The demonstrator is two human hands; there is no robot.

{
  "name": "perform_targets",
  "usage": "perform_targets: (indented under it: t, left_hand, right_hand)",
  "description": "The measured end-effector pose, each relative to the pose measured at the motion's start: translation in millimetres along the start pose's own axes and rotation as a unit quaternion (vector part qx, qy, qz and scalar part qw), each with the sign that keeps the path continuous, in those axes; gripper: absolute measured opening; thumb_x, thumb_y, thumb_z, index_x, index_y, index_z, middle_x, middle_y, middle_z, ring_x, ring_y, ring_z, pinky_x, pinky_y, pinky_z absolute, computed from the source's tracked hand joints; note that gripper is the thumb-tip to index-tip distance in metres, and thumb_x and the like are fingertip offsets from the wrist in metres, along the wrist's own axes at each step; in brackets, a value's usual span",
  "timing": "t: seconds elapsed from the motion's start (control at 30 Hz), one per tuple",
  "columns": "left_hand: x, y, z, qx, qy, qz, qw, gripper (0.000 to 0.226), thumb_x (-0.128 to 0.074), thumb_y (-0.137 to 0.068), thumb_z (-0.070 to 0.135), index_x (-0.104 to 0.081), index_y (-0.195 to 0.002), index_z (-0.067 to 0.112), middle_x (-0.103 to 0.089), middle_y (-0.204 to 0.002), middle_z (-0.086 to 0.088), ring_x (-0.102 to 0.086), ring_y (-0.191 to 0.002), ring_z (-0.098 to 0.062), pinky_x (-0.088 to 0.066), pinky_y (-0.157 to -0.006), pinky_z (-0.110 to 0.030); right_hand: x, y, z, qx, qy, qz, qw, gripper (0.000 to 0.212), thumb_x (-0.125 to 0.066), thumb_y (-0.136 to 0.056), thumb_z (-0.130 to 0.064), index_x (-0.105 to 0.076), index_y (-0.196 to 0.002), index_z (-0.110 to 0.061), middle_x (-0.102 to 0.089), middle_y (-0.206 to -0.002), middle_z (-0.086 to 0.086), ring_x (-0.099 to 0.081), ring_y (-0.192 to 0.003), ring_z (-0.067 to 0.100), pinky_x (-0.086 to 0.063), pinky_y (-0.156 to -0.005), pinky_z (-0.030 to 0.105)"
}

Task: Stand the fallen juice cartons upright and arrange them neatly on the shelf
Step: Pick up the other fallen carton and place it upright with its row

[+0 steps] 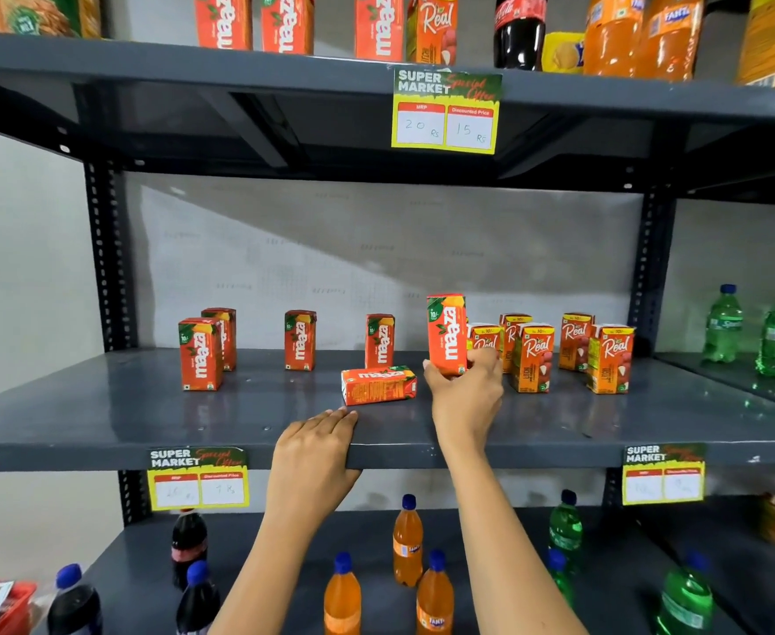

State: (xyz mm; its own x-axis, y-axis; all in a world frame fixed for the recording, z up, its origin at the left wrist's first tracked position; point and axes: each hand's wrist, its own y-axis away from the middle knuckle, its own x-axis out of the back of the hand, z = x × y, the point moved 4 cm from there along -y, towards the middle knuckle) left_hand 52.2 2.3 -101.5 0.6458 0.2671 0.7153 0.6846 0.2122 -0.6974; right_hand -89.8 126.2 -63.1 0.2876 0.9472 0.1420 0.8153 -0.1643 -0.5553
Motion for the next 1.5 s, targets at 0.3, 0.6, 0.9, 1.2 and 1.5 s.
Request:
perform_targets:
  t: [0.3, 0.6, 0.9, 1.2, 1.5]
  left_hand:
    - [-3, -3, -20, -0.012, -0.068, -0.083, 0.994, 0.082, -0.057, -0.080, 0.058, -0.027, -0.148, 0.024, -0.033, -0.152, 0.002, -0.030, -0.138, -0.015, -0.017, -0.115, -0.038]
    - [-12, -6, -2, 0.026, -0.005, -0.043, 0.999, 0.060, -0.084, -0.053, 0.023, -0.071, -0.107, 0.003, -0.071, -0.109, -0.015, -0.069, -0.098, -0.029, -0.055, -0.084, -0.040]
    - [-22, -10, 37, 0.010, 0.062, -0.024, 0.998, 0.048, -0.082, -0.048, 0.019, -0.074, -0.094, 0.007, -0.076, -0.095, -0.010, -0.072, -0.087, -0.025, -0.057, -0.076, -0.034]
    - [-22, -23, 34, 0.021, 0.048, -0.016, 0.999, 0.037, -0.077, -0.058, 0.019, -0.073, -0.093, 0.009, -0.075, -0.097, -0.007, -0.071, -0.090, -0.022, -0.055, -0.080, -0.032]
    - [-31, -28, 44, 0.000, -0.032, -0.082, 0.996, 0.076, -0.061, -0.077, 0.048, -0.040, -0.138, 0.007, -0.043, -0.145, -0.012, -0.039, -0.133, -0.023, -0.026, -0.114, -0.035]
  right_hand:
    - [-5, -2, -4, -0.011, -0.028, -0.034, 0.999, 0.063, -0.075, -0.079, -0.034, -0.049, -0.132, -0.012, -0.058, -0.126, 0.008, -0.059, -0.113, 0.023, -0.054, -0.083, 0.036]
    - [-46, 11, -39, -0.039, -0.063, -0.124, 0.990, 0.047, -0.082, -0.068, -0.030, -0.057, -0.104, -0.012, -0.071, -0.100, 0.008, -0.066, -0.094, 0.027, -0.050, -0.077, 0.033]
    - [-80, 4, -26, -0.006, 0.120, -0.239, 0.963, 0.066, -0.084, -0.066, -0.036, -0.054, -0.118, -0.009, -0.063, -0.117, 0.012, -0.062, -0.106, 0.031, -0.051, -0.080, 0.036]
    - [-88, -1, -24, 0.014, 0.167, -0.266, 0.949, 0.067, -0.081, -0.073, -0.035, -0.050, -0.125, -0.006, -0.060, -0.124, 0.013, -0.060, -0.112, 0.029, -0.050, -0.088, 0.038]
    - [-28, -15, 4, 0.060, 0.359, -0.148, 0.919, 0.113, -0.077, -0.060, -0.061, -0.020, -0.144, -0.011, -0.025, -0.149, 0.017, -0.025, -0.135, 0.035, -0.029, -0.104, 0.048]
